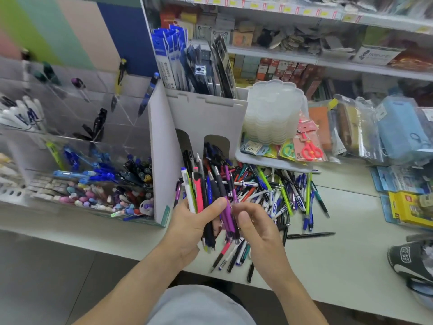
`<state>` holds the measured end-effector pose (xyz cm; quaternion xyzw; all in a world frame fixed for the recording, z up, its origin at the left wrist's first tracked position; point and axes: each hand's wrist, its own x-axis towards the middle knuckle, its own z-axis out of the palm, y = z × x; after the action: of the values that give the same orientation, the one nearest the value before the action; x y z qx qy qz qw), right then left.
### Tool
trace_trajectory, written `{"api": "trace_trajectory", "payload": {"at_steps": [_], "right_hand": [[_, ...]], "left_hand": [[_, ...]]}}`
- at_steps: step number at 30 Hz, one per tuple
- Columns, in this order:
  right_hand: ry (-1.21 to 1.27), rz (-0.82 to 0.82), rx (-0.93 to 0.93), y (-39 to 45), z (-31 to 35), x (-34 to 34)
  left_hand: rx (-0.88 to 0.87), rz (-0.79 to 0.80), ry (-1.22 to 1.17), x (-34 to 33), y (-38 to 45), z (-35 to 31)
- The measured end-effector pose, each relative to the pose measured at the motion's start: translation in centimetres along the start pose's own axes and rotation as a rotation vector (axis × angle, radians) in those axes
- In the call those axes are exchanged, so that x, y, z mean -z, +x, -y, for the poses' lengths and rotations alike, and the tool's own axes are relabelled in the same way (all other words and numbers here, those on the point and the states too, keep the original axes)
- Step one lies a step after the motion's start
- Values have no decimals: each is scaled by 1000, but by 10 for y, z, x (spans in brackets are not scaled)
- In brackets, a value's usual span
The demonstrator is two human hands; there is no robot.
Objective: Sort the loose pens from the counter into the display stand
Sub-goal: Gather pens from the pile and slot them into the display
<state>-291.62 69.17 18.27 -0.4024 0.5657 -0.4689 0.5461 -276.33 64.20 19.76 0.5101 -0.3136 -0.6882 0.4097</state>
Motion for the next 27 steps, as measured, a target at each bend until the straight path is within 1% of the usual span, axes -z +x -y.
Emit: {"api": "trace_trajectory", "payload": {"at_steps": [3, 5, 7, 10, 12, 16, 19, 21, 22, 25, 27], "right_hand": [[294, 136, -115, 1, 9, -19], [411, 164, -110, 7, 19, -35], [363, 117, -35, 13, 33, -54], [252, -39, 75, 23, 54, -84], [222, -109, 90, 29, 63, -106], [215, -189, 112, 42, 84, -149], [185, -271, 139, 58, 105, -175], [109, -328, 192, 72, 126, -189], [31, -331, 240, 79, 138, -195], [-307, -294, 388, 100, 176, -215], [-513, -292, 422, 115, 195, -228]], "left_hand": [[-89, -85, -106, 2, -3, -25], [-161, -133, -139, 8, -6, -37], [-215, -165, -170, 18, -6, -47], [-251, -200, -204, 35, -4, -68], [-258, -222, -207, 49, -2, -84], [-243, -253, -203, 85, 1, -112], [-206, -230, -221, 120, 7, -133], [-202, -172, -206, 146, 11, -145], [-185, -147, -186, 158, 12, -151], [-74, -67, -186, 192, 14, -167], [-24, -8, -209, 211, 15, -178]]}}
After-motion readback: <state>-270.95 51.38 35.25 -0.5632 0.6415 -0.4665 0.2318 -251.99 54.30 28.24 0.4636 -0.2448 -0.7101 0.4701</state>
